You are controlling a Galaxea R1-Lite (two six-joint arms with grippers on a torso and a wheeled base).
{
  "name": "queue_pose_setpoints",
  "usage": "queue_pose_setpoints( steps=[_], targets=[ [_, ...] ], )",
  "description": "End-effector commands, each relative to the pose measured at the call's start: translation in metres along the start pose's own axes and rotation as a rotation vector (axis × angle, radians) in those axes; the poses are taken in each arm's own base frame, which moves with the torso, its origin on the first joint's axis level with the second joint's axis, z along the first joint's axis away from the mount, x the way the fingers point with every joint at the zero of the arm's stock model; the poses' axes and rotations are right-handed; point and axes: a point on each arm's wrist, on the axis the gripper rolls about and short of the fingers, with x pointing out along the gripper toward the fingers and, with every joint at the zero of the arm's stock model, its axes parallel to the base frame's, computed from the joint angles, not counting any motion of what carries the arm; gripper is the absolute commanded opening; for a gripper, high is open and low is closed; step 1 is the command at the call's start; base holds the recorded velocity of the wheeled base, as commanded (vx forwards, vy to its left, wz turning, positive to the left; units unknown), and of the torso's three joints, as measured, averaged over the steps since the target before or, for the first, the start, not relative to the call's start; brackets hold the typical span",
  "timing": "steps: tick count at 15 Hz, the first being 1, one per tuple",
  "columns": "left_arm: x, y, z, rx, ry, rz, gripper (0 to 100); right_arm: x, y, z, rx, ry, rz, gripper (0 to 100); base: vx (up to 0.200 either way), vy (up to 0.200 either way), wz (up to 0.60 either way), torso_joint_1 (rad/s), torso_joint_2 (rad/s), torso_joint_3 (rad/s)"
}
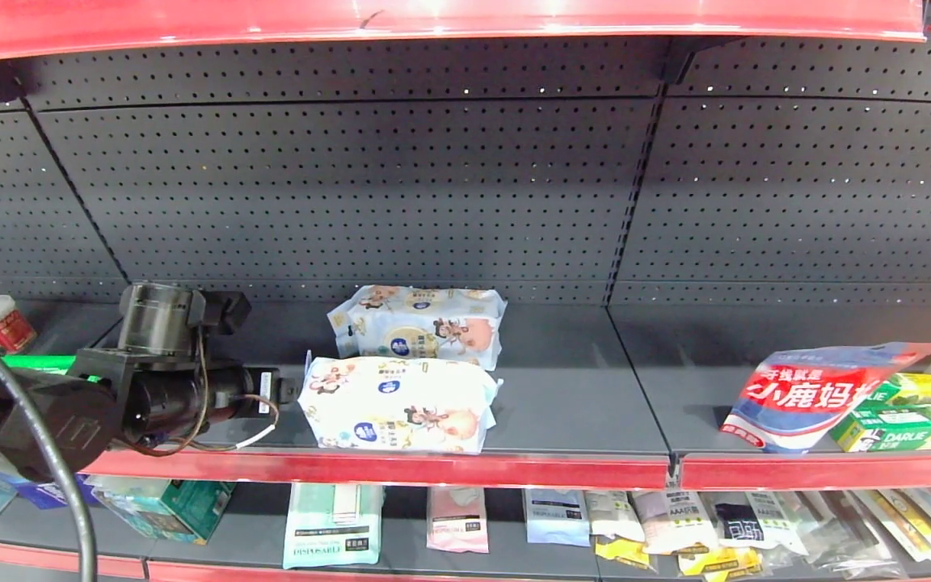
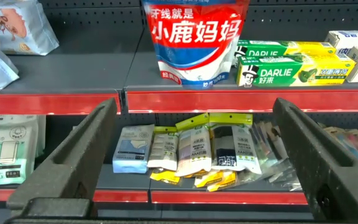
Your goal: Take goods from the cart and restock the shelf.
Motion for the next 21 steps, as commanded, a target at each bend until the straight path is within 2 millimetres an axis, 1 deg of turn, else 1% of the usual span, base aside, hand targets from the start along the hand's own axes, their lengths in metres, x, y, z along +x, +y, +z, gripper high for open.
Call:
queue_pose_setpoints(
  steps=[1,11,16,21],
  targets=[
    [0.0023,-0.0041,-0.0013,0.010,0.011,-0.010,100,0.0001,0.0000,0.0000,0.000,0.002,0.000,100,0.000,0.000,0.00,0.000,0.00,0.000],
    [0.0022,-0.0050,-0.0021,0.010,0.015,-0.015,100,0.0001,0.0000,0.0000,0.000,0.002,0.000,100,0.000,0.000,0.00,0.000,0.00,0.000],
    [0.0022,-0.0095,-0.0024,0.020,0.015,-0.026,100,0.0001,0.0000,0.0000,0.000,0.002,0.000,100,0.000,0.000,0.00,0.000,0.00,0.000],
    [0.0018,-0.0099,-0.0026,0.021,0.016,-0.028,100,0.0000,0.0000,-0.0001,0.000,0.000,0.000,100,0.000,0.000,0.00,0.000,0.00,0.000]
  ],
)
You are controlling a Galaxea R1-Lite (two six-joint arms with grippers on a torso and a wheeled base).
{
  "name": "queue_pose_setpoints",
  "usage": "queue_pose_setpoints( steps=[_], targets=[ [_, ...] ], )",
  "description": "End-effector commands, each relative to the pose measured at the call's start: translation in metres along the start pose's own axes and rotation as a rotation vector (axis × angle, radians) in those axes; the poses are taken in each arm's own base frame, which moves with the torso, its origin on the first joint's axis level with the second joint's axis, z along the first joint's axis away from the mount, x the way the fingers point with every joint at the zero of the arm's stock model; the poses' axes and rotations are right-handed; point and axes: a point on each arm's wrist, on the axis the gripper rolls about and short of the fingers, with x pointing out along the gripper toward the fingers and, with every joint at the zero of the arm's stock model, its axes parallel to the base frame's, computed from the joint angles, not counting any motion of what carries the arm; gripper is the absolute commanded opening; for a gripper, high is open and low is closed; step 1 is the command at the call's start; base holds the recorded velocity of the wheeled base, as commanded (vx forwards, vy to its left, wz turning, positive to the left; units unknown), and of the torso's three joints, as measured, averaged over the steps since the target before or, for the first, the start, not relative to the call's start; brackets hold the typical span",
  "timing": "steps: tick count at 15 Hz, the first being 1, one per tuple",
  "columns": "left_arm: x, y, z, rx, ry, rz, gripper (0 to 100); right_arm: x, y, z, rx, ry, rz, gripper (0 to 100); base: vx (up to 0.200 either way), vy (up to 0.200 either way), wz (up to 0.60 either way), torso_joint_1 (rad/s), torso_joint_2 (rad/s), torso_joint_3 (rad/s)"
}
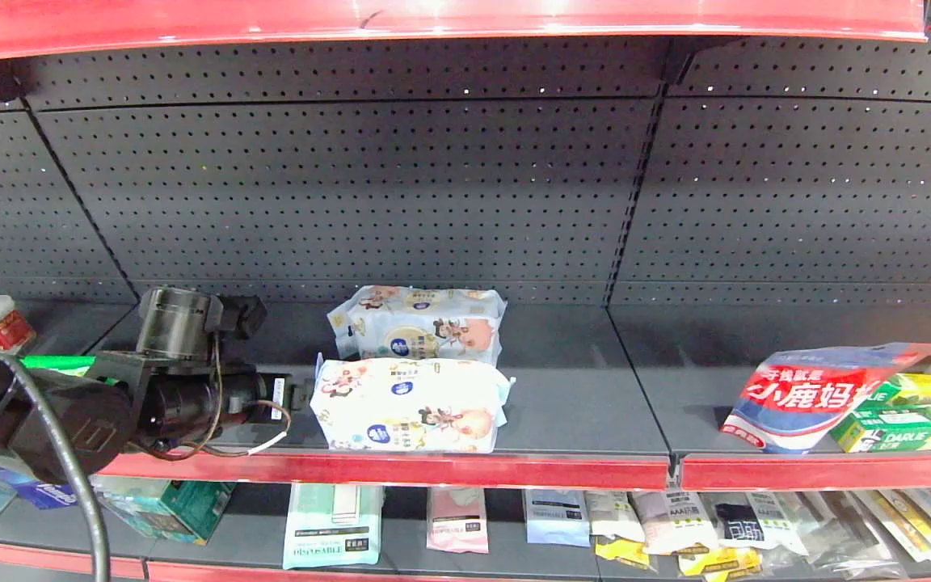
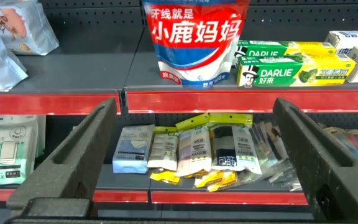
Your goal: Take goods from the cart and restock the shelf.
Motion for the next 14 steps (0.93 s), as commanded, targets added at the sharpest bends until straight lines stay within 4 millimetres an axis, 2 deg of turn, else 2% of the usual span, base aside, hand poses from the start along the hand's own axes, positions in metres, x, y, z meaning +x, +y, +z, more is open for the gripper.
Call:
queue_pose_setpoints(
  steps=[1,9,12,13,14],
  targets=[
    [-0.001,0.000,0.001,0.000,-0.005,-0.001,100,0.000,0.000,0.000,-0.001,0.001,0.000,100,0.000,0.000,0.00,0.000,0.00,0.000],
    [-0.004,-0.003,0.000,0.005,-0.008,-0.006,100,0.000,0.000,0.000,-0.001,0.001,0.000,100,0.000,0.000,0.00,0.000,0.00,0.000],
    [-0.026,0.011,-0.002,0.019,-0.044,0.026,100,0.000,0.000,0.000,-0.001,0.000,0.000,100,0.000,0.000,0.00,0.000,0.00,0.000],
    [-0.048,0.024,-0.010,0.043,-0.067,0.057,100,0.000,0.000,0.000,-0.001,0.001,0.000,100,0.000,0.000,0.00,0.000,0.00,0.000],
    [-0.058,0.027,-0.014,0.041,-0.077,0.064,100,0.000,0.000,0.000,-0.001,0.003,0.000,100,0.000,0.000,0.00,0.000,0.00,0.000]
  ],
)
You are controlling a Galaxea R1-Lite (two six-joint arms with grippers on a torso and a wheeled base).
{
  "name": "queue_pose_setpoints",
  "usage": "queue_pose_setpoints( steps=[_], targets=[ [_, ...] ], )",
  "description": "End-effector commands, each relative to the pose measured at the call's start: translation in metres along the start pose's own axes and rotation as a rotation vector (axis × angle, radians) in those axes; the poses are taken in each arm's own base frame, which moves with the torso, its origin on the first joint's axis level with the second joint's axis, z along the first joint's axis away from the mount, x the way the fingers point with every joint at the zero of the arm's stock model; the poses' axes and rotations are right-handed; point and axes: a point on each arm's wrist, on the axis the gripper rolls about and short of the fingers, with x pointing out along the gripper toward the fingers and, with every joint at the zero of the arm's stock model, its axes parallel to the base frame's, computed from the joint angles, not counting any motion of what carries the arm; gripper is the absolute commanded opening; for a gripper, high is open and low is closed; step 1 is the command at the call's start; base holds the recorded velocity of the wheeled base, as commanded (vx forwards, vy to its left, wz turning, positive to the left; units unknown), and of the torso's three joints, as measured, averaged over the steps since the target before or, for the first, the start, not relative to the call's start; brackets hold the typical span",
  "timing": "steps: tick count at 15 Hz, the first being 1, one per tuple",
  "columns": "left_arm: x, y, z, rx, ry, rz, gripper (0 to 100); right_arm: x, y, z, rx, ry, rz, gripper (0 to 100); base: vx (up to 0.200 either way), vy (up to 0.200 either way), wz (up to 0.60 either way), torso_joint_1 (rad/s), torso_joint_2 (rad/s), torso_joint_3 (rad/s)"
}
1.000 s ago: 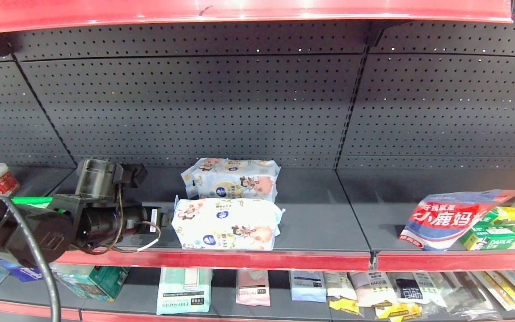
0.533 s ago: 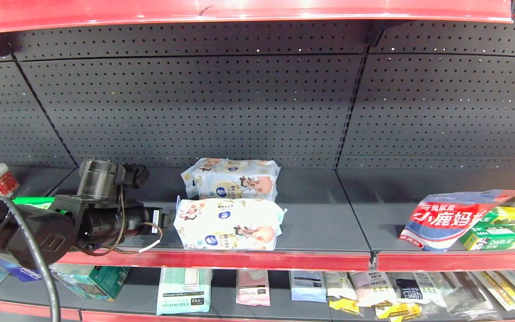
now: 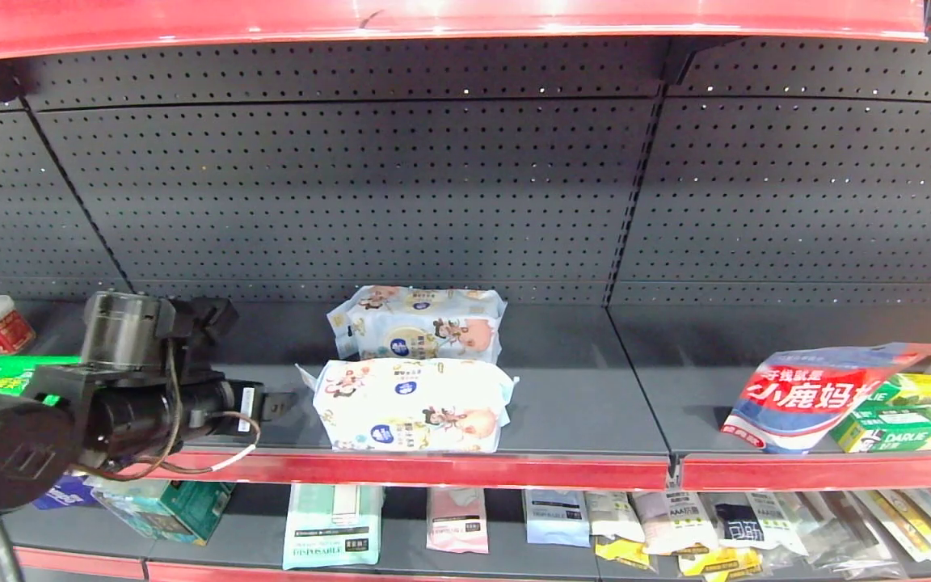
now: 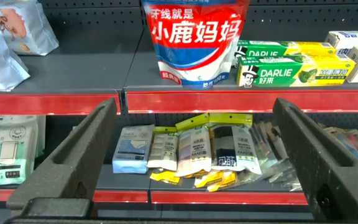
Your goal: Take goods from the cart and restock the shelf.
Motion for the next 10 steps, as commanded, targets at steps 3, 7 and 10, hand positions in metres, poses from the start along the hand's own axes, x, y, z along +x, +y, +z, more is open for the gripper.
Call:
queue_pose_setpoints(
  steps=[3,7,10],
  targets=[
    [-0.104,0.020,-0.036,-0.037,-0.177,0.053,100,0.000,0.000,0.000,-0.001,0.001,0.000,100,0.000,0.000,0.00,0.000,0.00,0.000],
    [-0.189,0.020,-0.098,-0.048,-0.372,0.054,100,0.000,0.000,0.000,-0.001,0.003,0.000,100,0.000,0.000,0.00,0.000,0.00,0.000],
    [-0.217,0.014,-0.176,-0.038,-0.558,-0.003,100,0.000,0.000,0.000,-0.001,0.000,0.000,100,0.000,0.000,0.00,0.000,0.00,0.000]
  ],
)
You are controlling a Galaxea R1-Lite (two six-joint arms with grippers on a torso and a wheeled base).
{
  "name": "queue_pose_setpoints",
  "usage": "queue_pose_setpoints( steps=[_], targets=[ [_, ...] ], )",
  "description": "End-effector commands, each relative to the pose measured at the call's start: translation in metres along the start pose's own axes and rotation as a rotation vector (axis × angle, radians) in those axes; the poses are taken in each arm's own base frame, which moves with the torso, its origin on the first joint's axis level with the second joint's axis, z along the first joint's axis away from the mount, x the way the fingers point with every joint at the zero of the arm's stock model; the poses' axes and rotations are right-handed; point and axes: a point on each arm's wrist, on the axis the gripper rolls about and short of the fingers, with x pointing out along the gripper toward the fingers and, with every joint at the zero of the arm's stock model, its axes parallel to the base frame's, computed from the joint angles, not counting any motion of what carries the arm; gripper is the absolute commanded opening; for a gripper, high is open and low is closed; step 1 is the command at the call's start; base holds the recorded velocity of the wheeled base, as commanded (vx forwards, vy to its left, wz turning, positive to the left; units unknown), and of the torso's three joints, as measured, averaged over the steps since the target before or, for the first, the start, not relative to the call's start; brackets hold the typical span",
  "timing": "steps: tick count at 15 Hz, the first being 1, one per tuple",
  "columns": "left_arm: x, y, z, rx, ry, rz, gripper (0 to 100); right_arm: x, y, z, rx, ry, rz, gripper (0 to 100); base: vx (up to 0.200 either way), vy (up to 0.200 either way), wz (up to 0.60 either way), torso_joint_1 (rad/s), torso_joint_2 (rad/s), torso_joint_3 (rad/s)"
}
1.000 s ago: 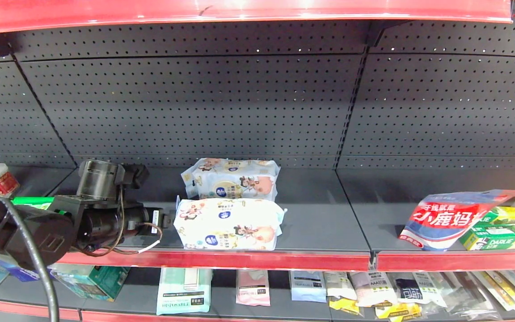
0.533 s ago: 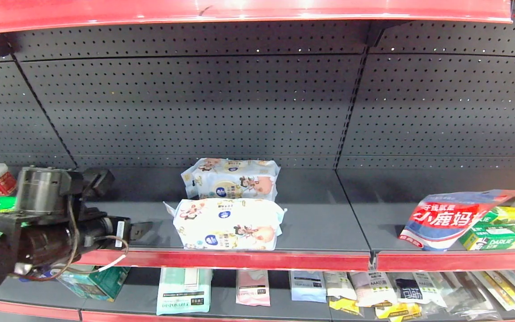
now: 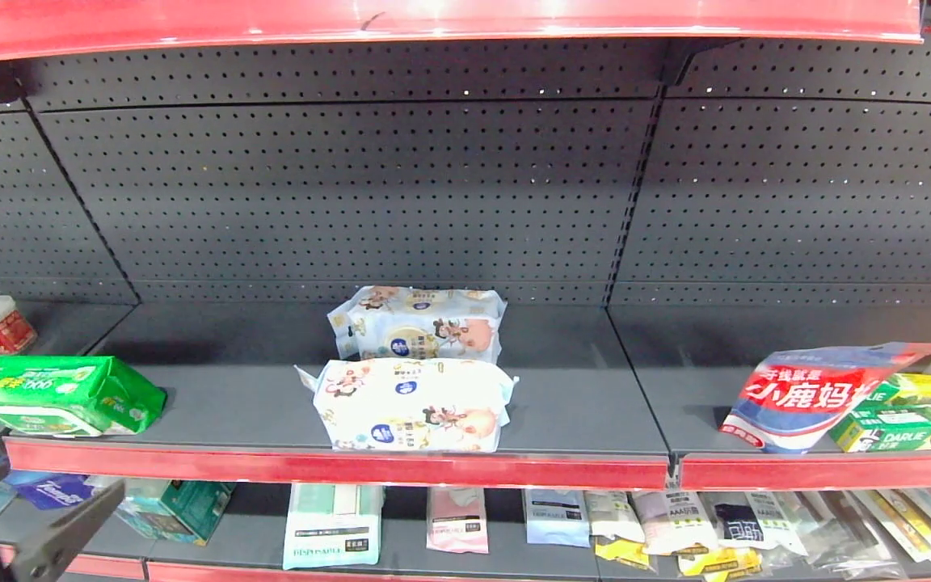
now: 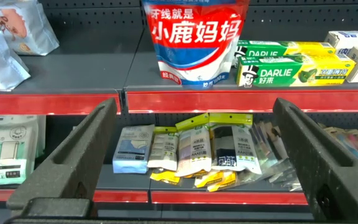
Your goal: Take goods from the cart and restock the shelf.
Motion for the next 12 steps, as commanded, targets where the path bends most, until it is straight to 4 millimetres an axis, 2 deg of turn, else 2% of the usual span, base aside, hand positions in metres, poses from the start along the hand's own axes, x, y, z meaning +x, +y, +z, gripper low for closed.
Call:
queue_pose_setpoints(
  steps=[1,3,4,12],
  targets=[
    [-0.065,-0.001,-0.092,0.002,-0.250,-0.026,100,0.000,0.000,0.000,0.000,0.002,0.000,100,0.000,0.000,0.00,0.000,0.00,0.000],
    [-0.059,0.000,-0.096,-0.038,-0.277,0.023,100,0.000,0.000,0.000,0.000,0.000,0.000,100,0.000,0.000,0.00,0.000,0.00,0.000],
    [-0.049,0.000,-0.106,-0.039,-0.275,0.017,100,0.000,0.000,0.000,0.000,0.003,0.000,100,0.000,0.000,0.00,0.000,0.00,0.000],
    [-0.049,0.000,-0.106,-0.006,-0.292,0.012,100,0.000,0.000,0.000,0.000,0.003,0.000,100,0.000,0.000,0.00,0.000,0.00,0.000]
  ],
)
